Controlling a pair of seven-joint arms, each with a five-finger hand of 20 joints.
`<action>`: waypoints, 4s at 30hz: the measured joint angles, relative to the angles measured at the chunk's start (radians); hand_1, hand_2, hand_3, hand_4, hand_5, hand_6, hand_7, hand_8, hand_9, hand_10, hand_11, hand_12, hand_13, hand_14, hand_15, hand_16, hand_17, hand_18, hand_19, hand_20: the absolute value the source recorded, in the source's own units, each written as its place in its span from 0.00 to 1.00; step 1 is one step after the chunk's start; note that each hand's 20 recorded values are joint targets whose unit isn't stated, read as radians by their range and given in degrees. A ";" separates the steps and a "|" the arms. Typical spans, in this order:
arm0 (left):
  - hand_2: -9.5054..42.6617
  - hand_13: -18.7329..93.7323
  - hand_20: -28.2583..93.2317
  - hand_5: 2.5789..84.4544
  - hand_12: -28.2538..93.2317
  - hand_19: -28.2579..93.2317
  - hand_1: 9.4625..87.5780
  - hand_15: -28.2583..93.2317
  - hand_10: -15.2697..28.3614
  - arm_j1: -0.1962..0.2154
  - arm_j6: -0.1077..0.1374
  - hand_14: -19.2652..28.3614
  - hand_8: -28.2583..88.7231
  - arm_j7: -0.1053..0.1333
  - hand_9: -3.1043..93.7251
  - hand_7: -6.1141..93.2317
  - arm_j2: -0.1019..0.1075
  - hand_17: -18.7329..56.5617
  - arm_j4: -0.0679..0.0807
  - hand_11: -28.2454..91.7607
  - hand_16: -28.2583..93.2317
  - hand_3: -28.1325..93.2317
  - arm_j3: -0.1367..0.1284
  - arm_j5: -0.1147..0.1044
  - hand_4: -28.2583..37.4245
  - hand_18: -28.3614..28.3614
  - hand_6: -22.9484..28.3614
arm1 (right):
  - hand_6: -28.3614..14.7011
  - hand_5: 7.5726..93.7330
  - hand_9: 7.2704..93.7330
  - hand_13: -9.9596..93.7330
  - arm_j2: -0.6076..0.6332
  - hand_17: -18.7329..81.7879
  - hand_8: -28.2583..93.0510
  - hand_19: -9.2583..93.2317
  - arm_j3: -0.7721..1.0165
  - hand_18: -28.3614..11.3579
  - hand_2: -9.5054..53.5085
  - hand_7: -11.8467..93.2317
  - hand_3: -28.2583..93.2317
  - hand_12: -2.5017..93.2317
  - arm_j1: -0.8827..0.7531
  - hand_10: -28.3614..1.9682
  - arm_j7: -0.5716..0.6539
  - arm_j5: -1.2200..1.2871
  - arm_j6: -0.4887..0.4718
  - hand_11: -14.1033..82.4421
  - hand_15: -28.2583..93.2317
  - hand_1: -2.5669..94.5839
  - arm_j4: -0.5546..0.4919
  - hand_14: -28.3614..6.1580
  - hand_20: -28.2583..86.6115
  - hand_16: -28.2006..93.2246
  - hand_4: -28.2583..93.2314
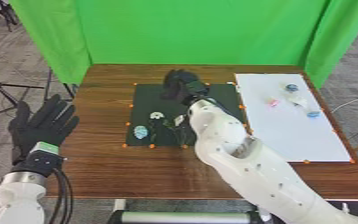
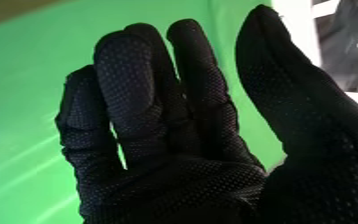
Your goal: Arrange flowers
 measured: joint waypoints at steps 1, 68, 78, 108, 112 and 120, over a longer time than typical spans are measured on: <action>0.44 0.34 0.30 0.44 0.29 0.46 0.20 0.51 0.66 0.004 0.000 0.67 0.17 0.002 0.33 0.19 -0.001 0.18 -0.001 0.42 0.15 0.79 -0.002 0.000 0.00 0.70 0.58 | 0.56 0.57 0.59 0.69 0.025 0.49 0.12 0.88 0.053 0.11 0.04 0.35 0.89 0.20 -0.035 0.39 -0.012 0.011 0.000 0.33 0.77 0.43 -0.044 0.46 0.57 0.46 0.03; 0.43 0.33 0.30 0.45 0.30 0.46 0.21 0.50 0.65 0.109 0.001 0.68 0.16 0.061 0.34 0.20 -0.016 0.18 -0.039 0.41 0.16 0.79 -0.033 -0.012 0.00 0.70 0.57 | 0.59 0.58 0.66 0.74 0.439 0.52 0.12 0.92 0.530 0.10 0.00 0.32 0.85 0.18 -0.277 0.48 0.291 0.108 -0.297 0.33 0.72 0.57 0.165 0.57 0.57 0.51 0.00; 0.43 0.33 0.30 0.45 0.30 0.46 0.21 0.51 0.65 0.109 0.002 0.68 0.17 0.060 0.34 0.20 -0.018 0.18 -0.039 0.41 0.16 0.79 -0.033 -0.012 0.00 0.70 0.57 | 0.65 0.71 0.86 0.79 0.439 0.54 0.26 0.92 0.536 0.13 0.00 0.46 0.81 0.54 -0.297 0.65 0.287 0.075 -0.272 0.35 0.76 0.68 0.156 0.60 0.60 0.58 0.00; 0.43 0.33 0.30 0.45 0.30 0.46 0.21 0.51 0.65 0.111 0.008 0.68 0.17 0.043 0.34 0.20 -0.022 0.18 -0.036 0.41 0.15 0.79 -0.067 -0.011 0.00 0.70 0.57 | 0.64 0.74 0.88 0.81 0.094 0.56 0.29 0.95 0.124 0.11 0.00 0.48 0.83 0.55 -0.037 0.63 0.103 0.056 -0.104 0.36 0.76 0.66 -0.048 0.60 0.59 0.57 0.00; 0.43 0.33 0.30 0.45 0.30 0.46 0.21 0.51 0.65 0.093 0.008 0.68 0.17 0.034 0.34 0.20 -0.018 0.18 -0.032 0.41 0.15 0.79 -0.049 -0.010 0.00 0.70 0.58 | 0.64 0.74 0.88 0.81 0.012 0.56 0.29 0.95 0.061 0.10 0.00 0.48 0.83 0.55 -0.002 0.64 0.091 0.067 -0.112 0.36 0.76 0.66 -0.009 0.59 0.59 0.57 0.00; 0.44 0.33 0.30 0.45 0.30 0.46 0.21 0.51 0.65 0.085 0.008 0.68 0.17 0.021 0.34 0.19 -0.011 0.18 -0.032 0.41 0.15 0.79 -0.040 -0.004 0.00 0.70 0.58 | 0.64 0.73 0.88 0.81 -0.049 0.56 0.29 0.95 -0.004 0.10 0.00 0.48 0.83 0.54 0.013 0.63 0.091 -0.005 -0.135 0.34 0.77 0.65 0.075 0.59 0.59 0.56 0.00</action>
